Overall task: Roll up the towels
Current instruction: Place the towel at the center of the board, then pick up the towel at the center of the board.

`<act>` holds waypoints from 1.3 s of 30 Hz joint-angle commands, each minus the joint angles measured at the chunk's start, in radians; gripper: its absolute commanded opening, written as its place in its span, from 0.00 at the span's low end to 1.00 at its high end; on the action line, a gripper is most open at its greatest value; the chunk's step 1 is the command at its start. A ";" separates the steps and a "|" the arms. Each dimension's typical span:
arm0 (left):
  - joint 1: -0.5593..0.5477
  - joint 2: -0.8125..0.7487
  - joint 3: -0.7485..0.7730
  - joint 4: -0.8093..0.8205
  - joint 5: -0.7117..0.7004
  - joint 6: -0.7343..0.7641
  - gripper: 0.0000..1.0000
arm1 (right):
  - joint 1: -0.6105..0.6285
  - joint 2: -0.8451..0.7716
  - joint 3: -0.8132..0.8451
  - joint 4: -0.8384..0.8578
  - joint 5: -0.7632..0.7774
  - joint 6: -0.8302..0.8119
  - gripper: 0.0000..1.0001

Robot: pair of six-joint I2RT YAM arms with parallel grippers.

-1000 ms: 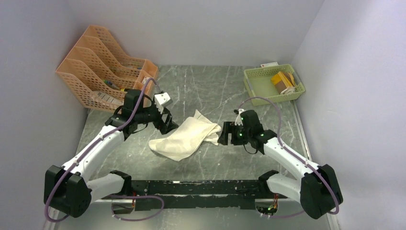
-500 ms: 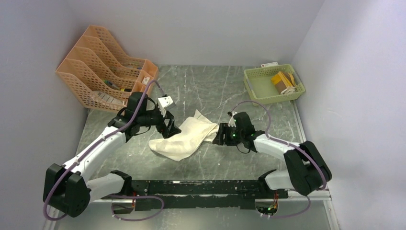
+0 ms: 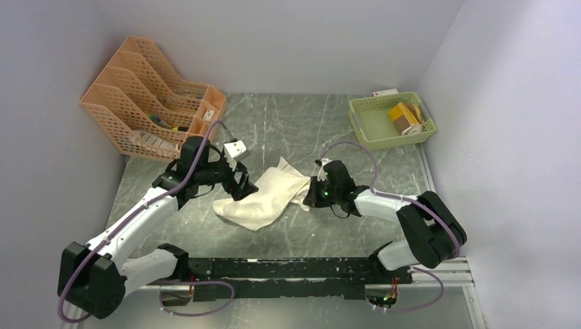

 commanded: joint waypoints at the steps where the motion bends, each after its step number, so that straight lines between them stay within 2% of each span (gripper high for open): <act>1: -0.006 0.019 -0.001 0.046 -0.070 -0.032 0.99 | 0.037 -0.022 0.010 -0.056 0.026 -0.078 0.00; 6: -0.009 0.022 0.024 0.104 -0.091 -0.081 0.99 | 0.035 -0.045 0.205 -0.212 0.070 -0.209 0.00; 10: -0.011 0.026 0.043 0.199 -0.049 -0.145 0.99 | 0.032 -0.106 0.517 -0.295 0.178 -0.307 0.00; 14: -0.027 0.065 0.123 0.212 -0.008 -0.161 0.99 | 0.032 -0.156 0.758 -0.351 0.168 -0.354 0.00; 16: -0.039 0.081 0.168 0.182 -0.008 -0.138 0.99 | 0.032 -0.197 0.814 -0.352 0.175 -0.362 0.00; 20: -0.047 0.083 0.201 0.181 -0.005 -0.124 0.99 | 0.032 -0.210 0.891 -0.418 0.324 -0.413 0.00; 22: -0.049 0.081 0.200 0.223 0.007 -0.148 0.99 | 0.032 -0.195 0.956 -0.470 0.286 -0.444 0.00; 26: -0.053 0.087 0.230 0.325 0.056 -0.197 0.99 | 0.032 -0.198 1.037 -0.483 0.102 -0.488 0.00; 31: -0.062 0.111 0.342 0.383 0.126 -0.200 0.99 | 0.033 -0.134 1.161 -0.597 -0.045 -0.544 0.00; 34: -0.078 0.131 0.393 0.421 0.155 -0.183 0.99 | 0.033 -0.129 1.176 -0.605 -0.163 -0.546 0.00; 39: -0.105 0.172 0.426 0.474 0.154 -0.095 0.99 | 0.032 -0.135 1.170 -0.588 -0.262 -0.533 0.00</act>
